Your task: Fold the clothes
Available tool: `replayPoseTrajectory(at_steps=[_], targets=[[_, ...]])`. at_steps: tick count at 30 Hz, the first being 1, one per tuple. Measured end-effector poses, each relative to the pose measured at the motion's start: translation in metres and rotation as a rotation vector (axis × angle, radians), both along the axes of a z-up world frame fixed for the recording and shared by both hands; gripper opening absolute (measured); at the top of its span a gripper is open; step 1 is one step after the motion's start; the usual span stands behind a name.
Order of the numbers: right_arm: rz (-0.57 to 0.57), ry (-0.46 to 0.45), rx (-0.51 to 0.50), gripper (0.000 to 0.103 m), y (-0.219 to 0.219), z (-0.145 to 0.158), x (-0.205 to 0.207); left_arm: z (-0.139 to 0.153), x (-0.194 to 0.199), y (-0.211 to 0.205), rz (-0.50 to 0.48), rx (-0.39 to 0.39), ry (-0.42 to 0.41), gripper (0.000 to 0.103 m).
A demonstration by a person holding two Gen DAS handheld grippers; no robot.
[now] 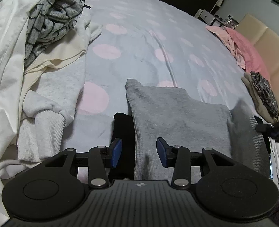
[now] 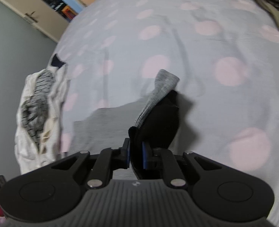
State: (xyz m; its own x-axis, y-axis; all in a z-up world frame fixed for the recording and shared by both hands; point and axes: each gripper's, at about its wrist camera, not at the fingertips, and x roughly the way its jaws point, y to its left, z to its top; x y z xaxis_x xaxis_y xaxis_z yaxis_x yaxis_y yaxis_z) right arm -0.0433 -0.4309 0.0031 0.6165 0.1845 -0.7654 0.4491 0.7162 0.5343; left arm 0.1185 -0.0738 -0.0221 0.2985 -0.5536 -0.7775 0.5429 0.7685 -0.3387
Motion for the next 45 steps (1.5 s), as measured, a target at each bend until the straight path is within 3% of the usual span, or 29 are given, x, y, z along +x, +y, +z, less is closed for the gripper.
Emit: replayPoseTrajectory(at_steps=[12, 23, 28, 37, 45], targets=[[0.204, -0.057, 0.108, 0.013, 0.092, 0.005, 0.075, -0.006, 0.000, 0.014, 0.013, 0.001, 0.009, 0.033], [0.307, 0.034, 0.082, 0.014, 0.154, -0.037, 0.128, -0.005, 0.003, 0.029, 0.030, 0.002, 0.002, 0.033], [0.335, 0.063, 0.059, 0.023, 0.161, -0.048, 0.133, -0.001, 0.002, 0.029, 0.024, 0.002, -0.009, 0.033], [0.318, -0.038, -0.049, 0.040, 0.133, 0.001, 0.089, 0.010, -0.011, 0.028, 0.005, 0.000, -0.025, 0.033], [0.378, 0.014, -0.182, 0.051, 0.125, -0.018, 0.028, 0.014, -0.028, 0.035, 0.011, 0.003, -0.010, 0.033]])
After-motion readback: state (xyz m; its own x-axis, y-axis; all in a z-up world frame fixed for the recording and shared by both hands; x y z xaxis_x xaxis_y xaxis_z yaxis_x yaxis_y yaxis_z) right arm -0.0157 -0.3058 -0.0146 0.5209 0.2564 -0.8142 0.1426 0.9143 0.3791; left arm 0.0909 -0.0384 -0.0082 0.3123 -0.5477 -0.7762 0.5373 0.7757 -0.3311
